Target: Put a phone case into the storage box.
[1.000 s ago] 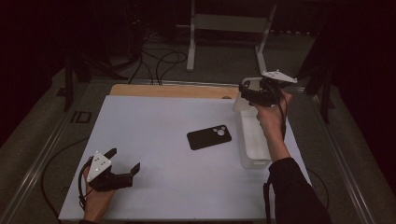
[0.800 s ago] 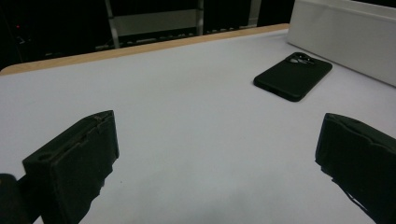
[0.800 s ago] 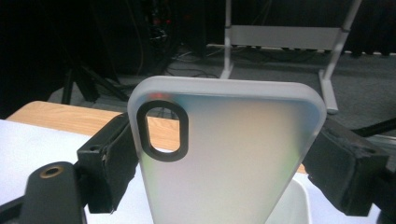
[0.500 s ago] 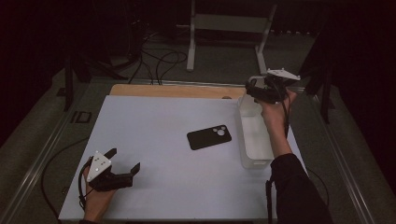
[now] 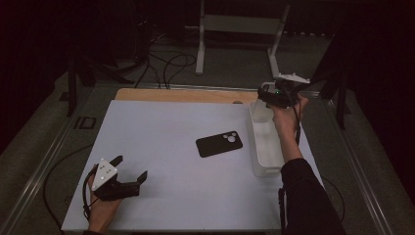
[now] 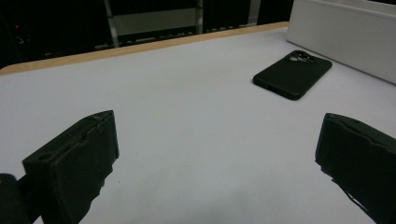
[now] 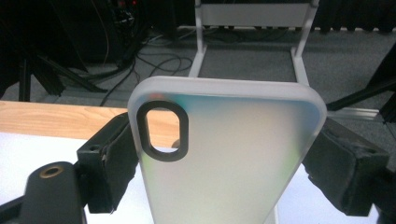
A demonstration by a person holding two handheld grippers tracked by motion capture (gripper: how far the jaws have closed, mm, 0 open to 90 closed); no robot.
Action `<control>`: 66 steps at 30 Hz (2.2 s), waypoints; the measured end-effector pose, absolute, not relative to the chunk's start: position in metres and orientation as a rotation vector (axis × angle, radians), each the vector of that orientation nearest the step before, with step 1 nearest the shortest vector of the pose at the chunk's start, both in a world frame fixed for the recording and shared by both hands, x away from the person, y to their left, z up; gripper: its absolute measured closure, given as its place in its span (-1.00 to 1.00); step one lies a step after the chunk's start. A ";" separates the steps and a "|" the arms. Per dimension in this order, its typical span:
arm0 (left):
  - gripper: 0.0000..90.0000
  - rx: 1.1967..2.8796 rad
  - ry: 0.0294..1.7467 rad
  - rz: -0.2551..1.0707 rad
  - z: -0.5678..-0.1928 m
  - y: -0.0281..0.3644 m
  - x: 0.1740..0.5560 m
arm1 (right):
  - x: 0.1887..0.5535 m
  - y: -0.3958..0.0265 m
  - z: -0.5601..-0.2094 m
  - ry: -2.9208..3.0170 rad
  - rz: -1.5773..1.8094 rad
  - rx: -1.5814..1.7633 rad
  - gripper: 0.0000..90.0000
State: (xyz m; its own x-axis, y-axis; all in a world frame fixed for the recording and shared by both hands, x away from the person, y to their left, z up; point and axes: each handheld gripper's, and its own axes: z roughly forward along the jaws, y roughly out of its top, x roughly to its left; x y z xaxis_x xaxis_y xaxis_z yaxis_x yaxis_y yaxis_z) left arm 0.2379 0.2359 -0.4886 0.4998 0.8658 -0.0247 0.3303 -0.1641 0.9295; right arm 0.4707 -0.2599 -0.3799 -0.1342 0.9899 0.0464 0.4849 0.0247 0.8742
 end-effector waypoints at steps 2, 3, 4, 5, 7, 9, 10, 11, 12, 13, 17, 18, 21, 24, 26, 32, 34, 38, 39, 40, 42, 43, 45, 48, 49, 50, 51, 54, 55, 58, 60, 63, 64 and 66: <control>-1.00 1.730 1.019 0.660 -0.489 0.236 0.238 | 0.473 -0.259 -0.383 1.689 1.025 1.518 -0.64; -1.00 1.729 1.019 0.660 -0.489 0.236 0.238 | 0.475 -0.258 -0.385 1.689 1.018 1.524 -0.64; -1.00 1.728 1.019 0.661 -0.489 0.236 0.238 | 0.476 -0.257 -0.387 1.694 1.012 1.530 -0.64; -1.00 1.727 1.019 0.661 -0.489 0.236 0.238 | 0.477 -0.256 -0.389 1.695 1.001 1.535 -0.64; -1.00 1.726 1.020 0.660 -0.489 0.236 0.238 | 0.479 -0.255 -0.393 1.706 0.979 1.539 -0.64; -1.00 1.726 1.018 0.660 -0.488 0.236 0.238 | 0.481 -0.253 -0.396 1.717 0.962 1.542 -0.64; -1.00 1.726 1.018 0.660 -0.488 0.236 0.238 | 0.482 -0.252 -0.398 1.719 0.954 1.543 -0.64; -1.00 1.728 1.018 0.660 -0.489 0.236 0.238 | 0.483 -0.252 -0.400 1.723 0.944 1.544 -0.64; -1.00 1.728 1.019 0.659 -0.489 0.236 0.238 | 0.484 -0.251 -0.402 1.726 0.935 1.550 -0.64; -1.00 1.727 1.018 0.659 -0.489 0.236 0.238 | 0.485 -0.251 -0.404 1.733 0.926 1.553 -0.64; -1.00 1.727 1.018 0.657 -0.489 0.236 0.238 | 0.488 -0.249 -0.411 1.748 0.901 1.572 -0.64; -1.00 1.726 1.017 0.656 -0.489 0.236 0.238 | 0.489 -0.249 -0.413 1.749 0.900 1.575 -0.64; -1.00 1.729 1.016 0.656 -0.489 0.236 0.238 | 0.493 -0.250 -0.420 1.760 0.870 1.589 -0.64; -1.00 1.730 1.016 0.654 -0.489 0.236 0.239 | 0.495 -0.251 -0.424 1.764 0.861 1.606 -0.64; -1.00 1.730 1.017 0.653 -0.489 0.236 0.239 | 0.496 -0.251 -0.426 1.766 0.855 1.610 -0.64; -1.00 1.732 1.014 0.650 -0.489 0.235 0.239 | 0.498 -0.251 -0.433 1.785 0.826 1.622 -0.64; -1.00 1.730 1.016 0.648 -0.489 0.235 0.239 | 0.499 -0.251 -0.435 1.789 0.815 1.627 -0.64; -1.00 1.729 1.016 0.649 -0.489 0.235 0.238 | 0.500 -0.252 -0.438 1.784 0.814 1.632 -0.64; -1.00 1.730 1.015 0.648 -0.489 0.235 0.238 | 0.501 -0.252 -0.438 1.785 0.813 1.631 -0.64; -1.00 1.731 1.014 0.648 -0.489 0.235 0.238 | 0.501 -0.252 -0.438 1.786 0.814 1.630 -0.64; -1.00 1.732 1.013 0.648 -0.489 0.235 0.238 | 0.501 -0.252 -0.439 1.777 0.816 1.635 -0.65; -1.00 1.732 1.012 0.648 -0.489 0.235 0.238 | 0.501 -0.253 -0.439 1.771 0.817 1.642 -0.65; -1.00 1.728 1.013 0.648 -0.489 0.235 0.238 | 0.501 -0.253 -0.439 1.761 0.825 1.653 -0.70; -1.00 1.726 1.016 0.649 -0.489 0.236 0.238 | 0.501 -0.255 -0.438 1.747 0.849 1.673 -0.79; -1.00 1.726 1.016 0.648 -0.489 0.236 0.238 | 0.501 -0.257 -0.438 1.748 0.868 1.672 -0.79; -1.00 1.726 1.016 0.649 -0.489 0.236 0.238 | 0.500 -0.258 -0.437 1.746 0.877 1.673 -0.79; -1.00 1.726 1.015 0.650 -0.489 0.236 0.238 | 0.500 -0.258 -0.436 1.741 0.879 1.672 -0.80; -1.00 1.730 1.014 0.650 -0.489 0.235 0.238 | 0.496 -0.260 -0.432 1.724 0.909 1.659 -0.79; -1.00 1.729 1.014 0.649 -0.489 0.235 0.238 | 0.494 -0.260 -0.430 1.721 0.916 1.653 -0.79; -1.00 1.729 1.013 0.651 -0.489 0.235 0.238 | 0.488 -0.260 -0.425 1.728 0.942 1.625 -0.79; -1.00 1.730 1.012 0.655 -0.489 0.235 0.237 | 0.483 -0.260 -0.422 1.740 0.959 1.599 -0.79; -1.00 1.731 1.015 0.654 -0.489 0.235 0.237 | 0.475 -0.257 -0.417 1.756 0.985 1.564 -0.79; -1.00 1.732 1.015 0.655 -0.489 0.235 0.238 | 0.472 -0.256 -0.415 1.760 0.999 1.552 -0.79; -1.00 1.733 1.017 0.655 -0.489 0.235 0.238 | 0.465 -0.254 -0.412 1.771 1.036 1.532 -0.79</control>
State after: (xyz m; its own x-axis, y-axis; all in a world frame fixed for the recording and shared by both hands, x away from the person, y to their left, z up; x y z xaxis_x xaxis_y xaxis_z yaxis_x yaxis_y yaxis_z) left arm 0.2379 0.2351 -0.4887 0.5031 0.8638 -0.0264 0.3330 -0.1656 0.9283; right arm 0.4652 -0.2544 -0.4119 -0.1789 0.9817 0.0652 0.5378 0.0421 0.8420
